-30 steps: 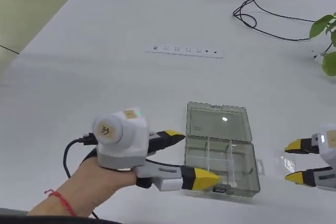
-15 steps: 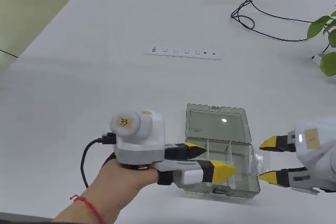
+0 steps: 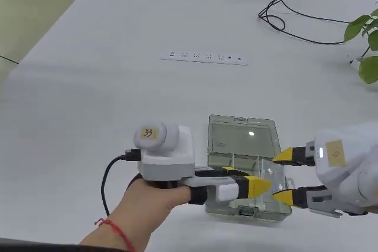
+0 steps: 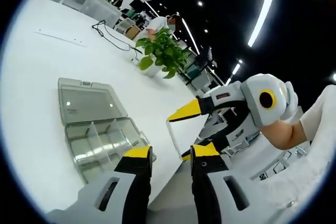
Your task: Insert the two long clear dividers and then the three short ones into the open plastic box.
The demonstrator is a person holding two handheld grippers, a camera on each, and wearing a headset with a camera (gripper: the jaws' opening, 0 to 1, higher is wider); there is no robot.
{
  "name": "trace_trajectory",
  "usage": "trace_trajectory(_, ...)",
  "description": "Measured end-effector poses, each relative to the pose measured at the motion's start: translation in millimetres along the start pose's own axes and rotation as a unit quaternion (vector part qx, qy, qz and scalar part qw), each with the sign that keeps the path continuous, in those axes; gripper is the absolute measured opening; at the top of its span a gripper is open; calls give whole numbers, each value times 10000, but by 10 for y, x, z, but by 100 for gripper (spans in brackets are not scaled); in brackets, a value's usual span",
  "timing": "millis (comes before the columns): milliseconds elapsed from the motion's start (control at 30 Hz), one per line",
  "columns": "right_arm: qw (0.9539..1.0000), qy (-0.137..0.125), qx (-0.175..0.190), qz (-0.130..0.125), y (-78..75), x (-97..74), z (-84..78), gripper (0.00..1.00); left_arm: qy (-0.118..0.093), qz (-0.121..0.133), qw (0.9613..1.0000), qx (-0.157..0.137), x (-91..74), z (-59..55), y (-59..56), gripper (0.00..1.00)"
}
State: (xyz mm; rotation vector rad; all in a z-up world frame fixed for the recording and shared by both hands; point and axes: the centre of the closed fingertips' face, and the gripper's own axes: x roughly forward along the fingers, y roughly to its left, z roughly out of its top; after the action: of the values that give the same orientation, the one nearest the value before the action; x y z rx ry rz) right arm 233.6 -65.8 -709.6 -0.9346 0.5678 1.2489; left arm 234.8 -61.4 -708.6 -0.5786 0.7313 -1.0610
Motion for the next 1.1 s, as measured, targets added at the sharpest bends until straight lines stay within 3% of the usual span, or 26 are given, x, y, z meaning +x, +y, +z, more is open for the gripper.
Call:
trace_trajectory(667, 9998, 30, -214, 29, 65, 18, 102, 33, 13, -242, 9994, -259, 39, -46, -81, 1)
trace_trajectory(1100, 9996, 71, -284, 29, 87, 15, 99, 33, -39, -249, 9981, -566, 38, -75, -57, 0)
